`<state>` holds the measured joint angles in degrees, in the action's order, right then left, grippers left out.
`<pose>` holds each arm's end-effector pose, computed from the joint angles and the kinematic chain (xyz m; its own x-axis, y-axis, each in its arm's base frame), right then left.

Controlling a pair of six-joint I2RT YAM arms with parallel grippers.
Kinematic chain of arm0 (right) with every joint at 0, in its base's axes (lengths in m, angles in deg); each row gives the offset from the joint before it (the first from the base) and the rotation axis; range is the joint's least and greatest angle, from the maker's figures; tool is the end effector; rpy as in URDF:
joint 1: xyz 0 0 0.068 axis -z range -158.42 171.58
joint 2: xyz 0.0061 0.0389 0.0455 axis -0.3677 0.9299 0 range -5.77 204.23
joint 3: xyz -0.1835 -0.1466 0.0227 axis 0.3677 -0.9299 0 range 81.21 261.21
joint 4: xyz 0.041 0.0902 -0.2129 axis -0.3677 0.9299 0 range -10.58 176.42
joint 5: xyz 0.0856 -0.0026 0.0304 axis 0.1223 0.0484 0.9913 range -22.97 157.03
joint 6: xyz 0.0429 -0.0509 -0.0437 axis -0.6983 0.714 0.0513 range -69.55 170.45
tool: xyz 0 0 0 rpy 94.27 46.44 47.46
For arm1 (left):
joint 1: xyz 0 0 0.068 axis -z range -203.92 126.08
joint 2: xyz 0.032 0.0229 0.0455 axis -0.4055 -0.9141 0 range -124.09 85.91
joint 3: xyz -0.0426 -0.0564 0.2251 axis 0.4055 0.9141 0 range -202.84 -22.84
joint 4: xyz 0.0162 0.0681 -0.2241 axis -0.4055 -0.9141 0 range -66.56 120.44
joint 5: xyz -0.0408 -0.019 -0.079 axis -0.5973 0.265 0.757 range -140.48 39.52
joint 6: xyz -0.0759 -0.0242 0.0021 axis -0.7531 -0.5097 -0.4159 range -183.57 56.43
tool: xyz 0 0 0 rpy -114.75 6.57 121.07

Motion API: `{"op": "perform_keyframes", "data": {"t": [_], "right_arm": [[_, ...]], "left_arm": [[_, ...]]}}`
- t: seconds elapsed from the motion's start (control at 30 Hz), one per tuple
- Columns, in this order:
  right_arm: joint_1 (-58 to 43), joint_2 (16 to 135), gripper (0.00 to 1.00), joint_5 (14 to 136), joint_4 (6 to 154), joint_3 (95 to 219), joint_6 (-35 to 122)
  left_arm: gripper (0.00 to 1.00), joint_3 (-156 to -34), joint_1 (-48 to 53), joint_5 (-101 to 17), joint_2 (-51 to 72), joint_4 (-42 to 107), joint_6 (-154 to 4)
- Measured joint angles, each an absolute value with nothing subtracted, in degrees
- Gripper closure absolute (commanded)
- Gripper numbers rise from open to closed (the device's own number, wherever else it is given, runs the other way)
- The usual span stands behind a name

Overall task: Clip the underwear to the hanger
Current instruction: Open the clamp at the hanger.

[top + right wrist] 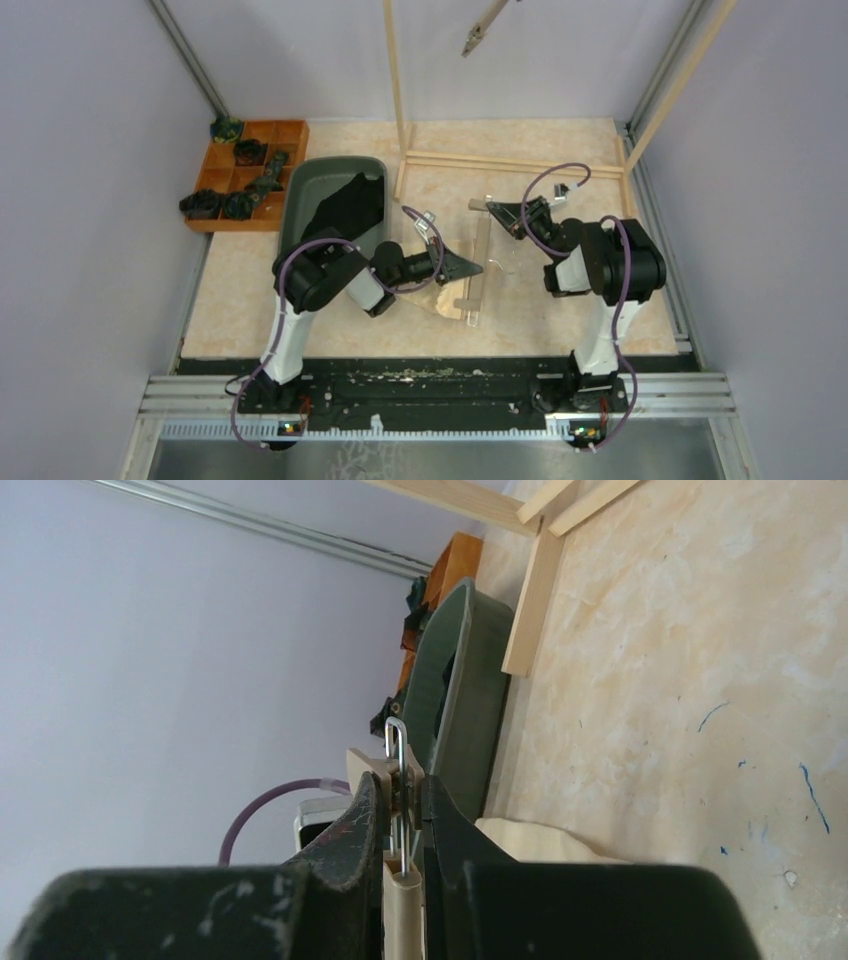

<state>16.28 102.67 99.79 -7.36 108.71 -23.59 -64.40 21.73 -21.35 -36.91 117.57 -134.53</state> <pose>0.3108 0.0660 0.1367 -0.5620 0.7599 -0.3266 -0.2662 0.2077 0.9413 0.2332 -0.2863 0.1121 -0.8871 -0.2738 -0.3715 0.3817 0.0172 -0.9241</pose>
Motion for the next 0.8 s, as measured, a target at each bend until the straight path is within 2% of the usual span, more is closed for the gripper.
{"op": "perform_keyframes", "data": {"t": [0.1, 0.13, 0.3, 0.6, 0.8], "right_arm": [[16.5, 102.7, 1.0, 99.9, -7.4, 108.7, -23.8], [16.6, 102.7, 1.0, 100.0, -7.5, 108.7, -24.0], [17.4, 102.7, 1.0, 100.5, -7.5, 108.6, -23.8], [19.4, 101.2, 1.0, 101.6, -7.4, 105.5, -22.0], [19.5, 95.0, 1.0, 101.5, -4.2, 101.2, -17.0]], "left_arm": [[0.65, -64.6, 21.7, -21.3, -37.0, 117.6, -134.6], [0.5, -64.7, 21.7, -21.3, -37.0, 117.6, -134.4], [0.29, -65.0, 21.5, -21.3, -37.1, 117.8, -134.5], [0.27, -61.6, 18.1, -21.6, -33.9, 117.8, -133.1], [0.26, -59.2, 16.8, -23.6, -27.3, 117.4, -128.9]]}}
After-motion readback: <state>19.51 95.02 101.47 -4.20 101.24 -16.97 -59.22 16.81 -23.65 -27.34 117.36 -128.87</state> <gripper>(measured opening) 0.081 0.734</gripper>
